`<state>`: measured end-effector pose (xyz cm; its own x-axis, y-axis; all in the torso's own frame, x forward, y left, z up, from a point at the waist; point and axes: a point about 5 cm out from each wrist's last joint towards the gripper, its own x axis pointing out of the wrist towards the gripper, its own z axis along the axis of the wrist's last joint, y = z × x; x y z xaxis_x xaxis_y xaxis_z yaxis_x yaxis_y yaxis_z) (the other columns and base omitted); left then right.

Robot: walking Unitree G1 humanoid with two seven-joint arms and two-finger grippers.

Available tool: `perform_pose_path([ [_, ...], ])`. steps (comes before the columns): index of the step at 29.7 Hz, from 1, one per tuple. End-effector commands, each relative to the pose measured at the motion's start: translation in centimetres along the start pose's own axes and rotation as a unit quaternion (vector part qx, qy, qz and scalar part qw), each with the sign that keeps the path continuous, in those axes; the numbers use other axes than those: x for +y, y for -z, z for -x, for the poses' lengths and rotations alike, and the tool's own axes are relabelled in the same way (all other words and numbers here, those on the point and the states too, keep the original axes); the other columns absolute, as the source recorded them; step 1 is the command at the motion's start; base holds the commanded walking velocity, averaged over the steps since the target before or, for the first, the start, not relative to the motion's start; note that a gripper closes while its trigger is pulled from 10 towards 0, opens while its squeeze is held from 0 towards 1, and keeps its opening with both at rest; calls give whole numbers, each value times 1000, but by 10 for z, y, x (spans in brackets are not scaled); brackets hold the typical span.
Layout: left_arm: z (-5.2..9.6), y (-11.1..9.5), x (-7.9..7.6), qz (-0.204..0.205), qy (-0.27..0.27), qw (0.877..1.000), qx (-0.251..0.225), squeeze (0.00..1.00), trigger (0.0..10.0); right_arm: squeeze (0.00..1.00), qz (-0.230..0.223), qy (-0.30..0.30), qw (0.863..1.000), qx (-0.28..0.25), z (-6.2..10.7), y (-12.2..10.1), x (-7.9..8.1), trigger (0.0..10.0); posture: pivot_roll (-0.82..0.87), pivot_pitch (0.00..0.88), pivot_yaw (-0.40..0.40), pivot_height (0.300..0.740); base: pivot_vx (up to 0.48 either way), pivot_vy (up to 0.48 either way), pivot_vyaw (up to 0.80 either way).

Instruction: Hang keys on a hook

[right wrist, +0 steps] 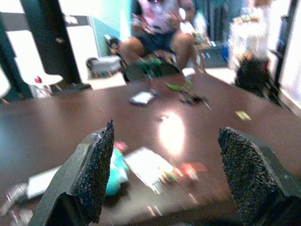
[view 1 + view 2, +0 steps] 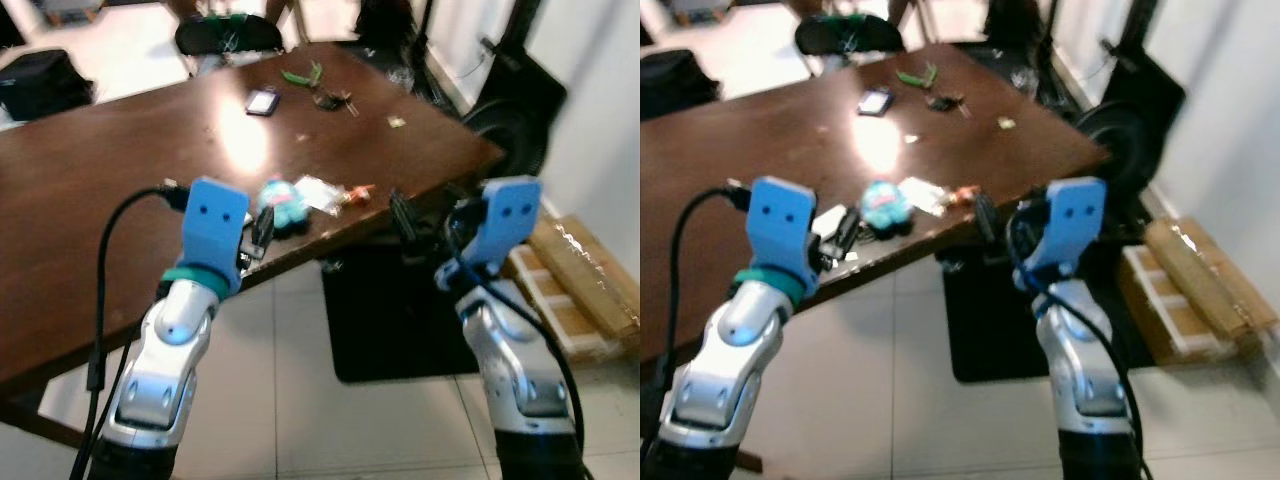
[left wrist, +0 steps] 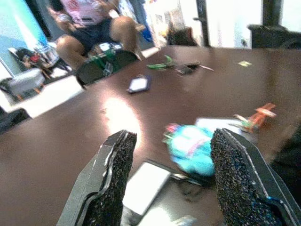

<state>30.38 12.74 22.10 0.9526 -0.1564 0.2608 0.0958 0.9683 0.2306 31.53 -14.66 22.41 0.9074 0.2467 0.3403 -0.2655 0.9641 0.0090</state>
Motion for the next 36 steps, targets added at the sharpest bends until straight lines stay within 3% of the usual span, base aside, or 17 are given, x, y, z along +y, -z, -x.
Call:
perform_pose_path([
  [1,1,1,-3,0,9,1000,2,0,10000,0,5,-5,1000,13,1,7,1,10000,-168,31,143,740,465,0,0],
  [3,-7,-3,-10,29,8,1000,-7,0,10000,0,21,-5,1000,16,0,6,-6,10000,-213,18,96,740,465,0,0],
  [8,-12,-5,-14,49,1,999,-12,0,10000,0,31,-7,999,19,-1,4,-10,10000,-231,12,78,740,465,0,0],
  [14,-25,-11,-34,127,-13,992,-22,0,10000,0,78,-13,996,36,-7,-3,-34,10000,-277,2,-20,740,462,0,0],
  [20,-26,-9,-38,149,-21,989,-14,0,10000,0,92,-24,995,41,-10,-6,-40,10000,-269,7,-41,740,227,0,0],
  [23,-24,-8,-37,142,-22,990,-13,0,10000,0,93,-32,994,40,-12,-7,-38,10000,-261,10,-40,740,0,0,0],
  [28,-16,9,-28,100,-6,995,27,0,10000,0,98,-90,990,39,-14,-7,-25,10000,-234,28,-22,740,0,0,0],
  [30,-12,32,-27,56,11,994,91,0,10000,0,104,-134,984,55,-11,-2,-18,10000,-215,46,-1,740,0,0,0],
  [36,-9,60,-31,39,16,985,170,0,10000,0,142,-164,970,110,1,15,-28,10000,-197,61,23,740,0,0,0],
])
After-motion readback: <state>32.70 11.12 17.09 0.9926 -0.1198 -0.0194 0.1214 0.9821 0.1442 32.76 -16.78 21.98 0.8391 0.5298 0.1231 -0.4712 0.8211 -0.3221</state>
